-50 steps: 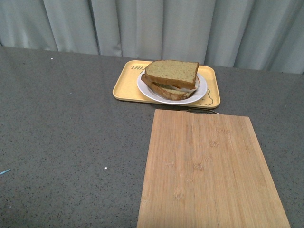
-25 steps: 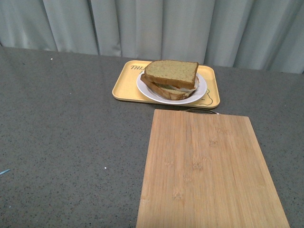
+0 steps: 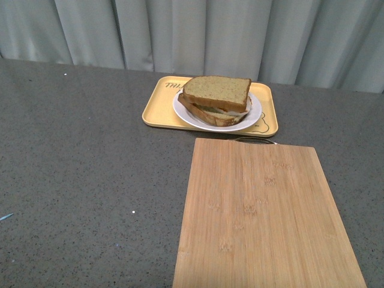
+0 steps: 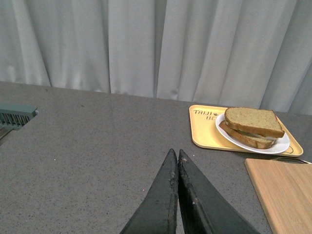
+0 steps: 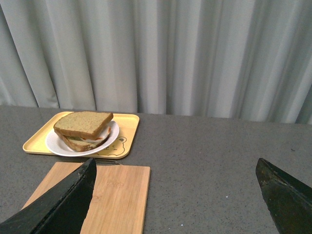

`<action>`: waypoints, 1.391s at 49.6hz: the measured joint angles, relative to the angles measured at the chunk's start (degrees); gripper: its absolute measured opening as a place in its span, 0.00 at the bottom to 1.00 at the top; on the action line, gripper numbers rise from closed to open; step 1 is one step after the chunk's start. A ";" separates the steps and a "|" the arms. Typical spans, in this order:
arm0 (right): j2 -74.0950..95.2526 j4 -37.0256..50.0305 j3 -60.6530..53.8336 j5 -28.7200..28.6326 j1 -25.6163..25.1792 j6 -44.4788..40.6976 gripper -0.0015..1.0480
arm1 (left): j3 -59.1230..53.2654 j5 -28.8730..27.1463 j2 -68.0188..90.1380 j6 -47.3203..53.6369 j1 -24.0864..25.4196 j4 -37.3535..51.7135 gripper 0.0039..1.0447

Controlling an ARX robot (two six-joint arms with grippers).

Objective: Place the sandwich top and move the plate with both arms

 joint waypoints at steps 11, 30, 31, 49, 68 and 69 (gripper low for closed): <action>0.00 0.00 0.00 0.02 0.00 0.02 0.91 | 0.02 0.02 -9.86 0.02 0.00 -10.54 0.03; 0.00 0.00 0.00 0.00 0.00 0.00 0.91 | 0.02 0.02 -10.54 0.00 0.00 -10.88 0.49; 0.00 0.00 0.00 0.00 0.00 0.00 0.91 | 0.02 0.02 -10.54 0.00 0.00 -10.88 0.53; 0.00 0.00 0.00 0.00 0.00 0.00 0.91 | 0.02 0.02 -10.54 0.04 0.00 -10.91 0.94; 0.00 0.00 0.00 0.00 0.00 0.00 0.91 | 0.02 0.02 -10.54 0.04 0.00 -10.91 0.94; 0.00 0.00 0.00 0.00 0.00 0.02 0.91 | 0.02 0.02 -10.54 0.04 0.00 -10.88 0.94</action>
